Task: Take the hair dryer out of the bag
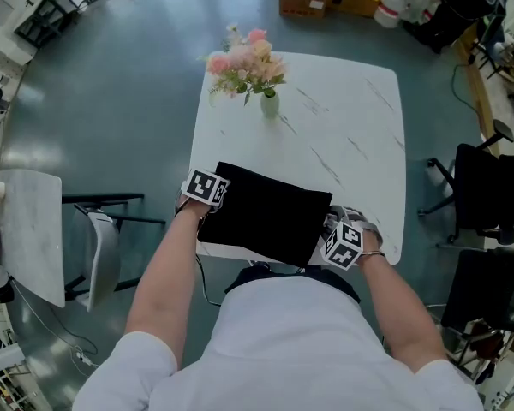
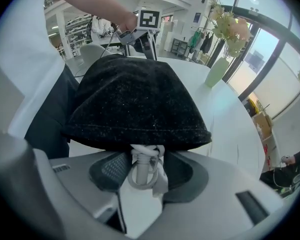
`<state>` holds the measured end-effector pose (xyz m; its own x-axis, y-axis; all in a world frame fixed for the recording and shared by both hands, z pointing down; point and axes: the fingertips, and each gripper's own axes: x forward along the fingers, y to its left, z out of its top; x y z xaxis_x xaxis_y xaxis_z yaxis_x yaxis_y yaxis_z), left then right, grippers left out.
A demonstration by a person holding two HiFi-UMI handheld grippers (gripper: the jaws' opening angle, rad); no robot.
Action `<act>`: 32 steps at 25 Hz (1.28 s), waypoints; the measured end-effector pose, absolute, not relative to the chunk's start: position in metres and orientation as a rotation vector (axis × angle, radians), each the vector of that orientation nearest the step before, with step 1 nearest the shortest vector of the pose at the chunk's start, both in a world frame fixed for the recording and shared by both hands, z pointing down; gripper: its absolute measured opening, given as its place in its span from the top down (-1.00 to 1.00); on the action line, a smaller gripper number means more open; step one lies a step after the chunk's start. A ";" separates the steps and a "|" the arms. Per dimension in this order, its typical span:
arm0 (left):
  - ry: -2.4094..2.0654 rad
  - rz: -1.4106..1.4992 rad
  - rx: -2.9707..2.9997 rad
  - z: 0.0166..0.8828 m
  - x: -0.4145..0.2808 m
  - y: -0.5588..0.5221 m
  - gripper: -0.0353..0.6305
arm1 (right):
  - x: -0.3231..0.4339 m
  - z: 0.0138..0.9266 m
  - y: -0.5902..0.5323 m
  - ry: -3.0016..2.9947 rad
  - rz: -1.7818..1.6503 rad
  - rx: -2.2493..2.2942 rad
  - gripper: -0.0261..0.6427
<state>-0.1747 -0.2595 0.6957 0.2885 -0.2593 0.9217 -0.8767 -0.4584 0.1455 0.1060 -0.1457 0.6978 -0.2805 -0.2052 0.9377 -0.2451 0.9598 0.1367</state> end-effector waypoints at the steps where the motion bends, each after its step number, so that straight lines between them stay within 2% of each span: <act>1: -1.024 1.188 1.893 0.697 -0.176 -0.259 0.32 | 0.106 0.698 -0.146 -1.867 0.038 0.327 0.30; 4: -1.033 1.289 1.944 0.699 -0.175 -0.259 0.48 | 0.105 0.698 -0.148 -1.868 0.030 0.329 0.30; 7: -1.001 1.388 2.008 0.705 -0.164 -0.255 0.77 | 0.106 0.698 -0.147 -1.870 0.030 0.340 0.30; 8: -0.999 1.416 2.016 0.707 -0.161 -0.255 0.79 | 0.107 0.698 -0.147 -1.869 0.031 0.343 0.30; 17: -1.032 1.413 1.989 0.700 -0.169 -0.252 0.81 | 0.108 0.695 -0.152 -1.867 0.018 0.337 0.30; 32: -1.235 1.367 1.788 0.691 -0.238 -0.243 0.81 | 0.135 0.692 -0.187 -1.868 -0.065 0.246 0.30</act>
<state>-0.2379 -0.2430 0.6914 0.0528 -0.3270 0.9435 -0.9054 -0.4143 -0.0929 0.1350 -0.1868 0.6918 -0.2874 -0.2021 0.9363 -0.1361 0.9762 0.1689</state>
